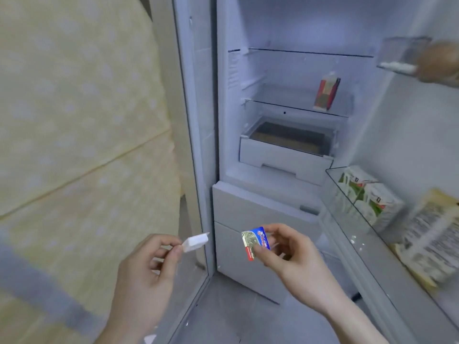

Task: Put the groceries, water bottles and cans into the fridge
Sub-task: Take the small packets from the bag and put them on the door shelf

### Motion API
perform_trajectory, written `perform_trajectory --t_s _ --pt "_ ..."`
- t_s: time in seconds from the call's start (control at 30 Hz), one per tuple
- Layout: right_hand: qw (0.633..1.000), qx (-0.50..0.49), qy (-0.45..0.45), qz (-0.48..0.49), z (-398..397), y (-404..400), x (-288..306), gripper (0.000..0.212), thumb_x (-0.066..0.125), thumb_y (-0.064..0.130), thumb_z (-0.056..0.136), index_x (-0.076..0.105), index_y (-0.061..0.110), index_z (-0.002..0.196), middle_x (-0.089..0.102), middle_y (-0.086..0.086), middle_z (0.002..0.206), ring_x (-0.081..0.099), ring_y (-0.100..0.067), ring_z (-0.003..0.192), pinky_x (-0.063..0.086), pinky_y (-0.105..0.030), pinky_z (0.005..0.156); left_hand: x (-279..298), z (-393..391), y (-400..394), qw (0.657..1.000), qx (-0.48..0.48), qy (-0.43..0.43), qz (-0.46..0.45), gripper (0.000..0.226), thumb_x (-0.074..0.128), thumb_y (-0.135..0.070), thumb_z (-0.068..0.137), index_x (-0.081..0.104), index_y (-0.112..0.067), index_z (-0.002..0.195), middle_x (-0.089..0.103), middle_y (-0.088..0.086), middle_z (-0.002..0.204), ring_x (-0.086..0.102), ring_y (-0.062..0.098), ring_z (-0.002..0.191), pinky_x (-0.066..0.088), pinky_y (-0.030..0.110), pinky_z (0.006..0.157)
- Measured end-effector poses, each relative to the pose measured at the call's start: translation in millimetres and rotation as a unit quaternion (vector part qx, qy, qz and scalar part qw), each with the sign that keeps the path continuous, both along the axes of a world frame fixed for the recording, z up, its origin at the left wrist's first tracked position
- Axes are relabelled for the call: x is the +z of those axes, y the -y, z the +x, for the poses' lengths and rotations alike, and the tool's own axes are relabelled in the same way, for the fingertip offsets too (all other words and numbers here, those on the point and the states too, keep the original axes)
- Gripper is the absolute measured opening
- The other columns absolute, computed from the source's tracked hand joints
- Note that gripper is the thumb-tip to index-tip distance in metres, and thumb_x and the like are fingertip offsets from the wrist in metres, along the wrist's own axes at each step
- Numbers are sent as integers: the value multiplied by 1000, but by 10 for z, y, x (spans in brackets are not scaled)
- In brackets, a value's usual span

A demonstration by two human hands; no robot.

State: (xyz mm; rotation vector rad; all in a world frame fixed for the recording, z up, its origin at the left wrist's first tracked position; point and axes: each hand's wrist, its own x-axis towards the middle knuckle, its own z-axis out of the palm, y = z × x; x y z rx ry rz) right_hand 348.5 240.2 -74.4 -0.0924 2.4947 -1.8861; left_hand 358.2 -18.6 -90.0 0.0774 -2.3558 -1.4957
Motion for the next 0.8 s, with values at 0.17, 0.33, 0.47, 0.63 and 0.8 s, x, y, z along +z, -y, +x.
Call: perform_trajectory --t_s 0.17,0.33,0.47,0.63,0.8 --pt "995 -102 2 6 -191 -253 21 19 76 26 90 71 39 102 73 7 87 63 -24 79 45 -24 68 -13 -751 -268 994 -105 -12 4 32 71 -4 89 69 -36 85 70 4 75 67 19 67 51 23 59" --pt "976 -209 -8 53 -243 -347 190 18 74 32 90 71 39 106 73 12 92 62 -11 74 45 -20 62 46 -1329 -506 975 -218 -30 8 22 72 -11 91 67 -32 87 70 -2 79 70 20 75 57 38 69" --pt "951 -290 -23 103 -210 -446 378 20 72 30 92 70 44 106 73 13 96 62 -9 74 48 -23 60 117 -1690 -754 953 -300 -36 1 24 69 -12 92 66 -35 87 70 -9 81 70 15 78 56 33 71" --pt "921 -360 -21 150 -14 -687 633 21 70 29 94 70 41 110 73 11 95 64 -11 77 47 -20 60 217 -1871 -1141 926 -376 -44 -5 20 69 -13 92 66 -31 85 70 -10 81 69 17 76 54 30 68" --pt "892 -416 -14 177 211 -982 855 14 74 33 90 71 40 101 74 15 83 61 -4 63 45 -14 54 352 -1873 -1545 902 -424 -78 -6 20 70 -10 92 67 -28 83 70 -9 86 70 16 77 54 31 67"
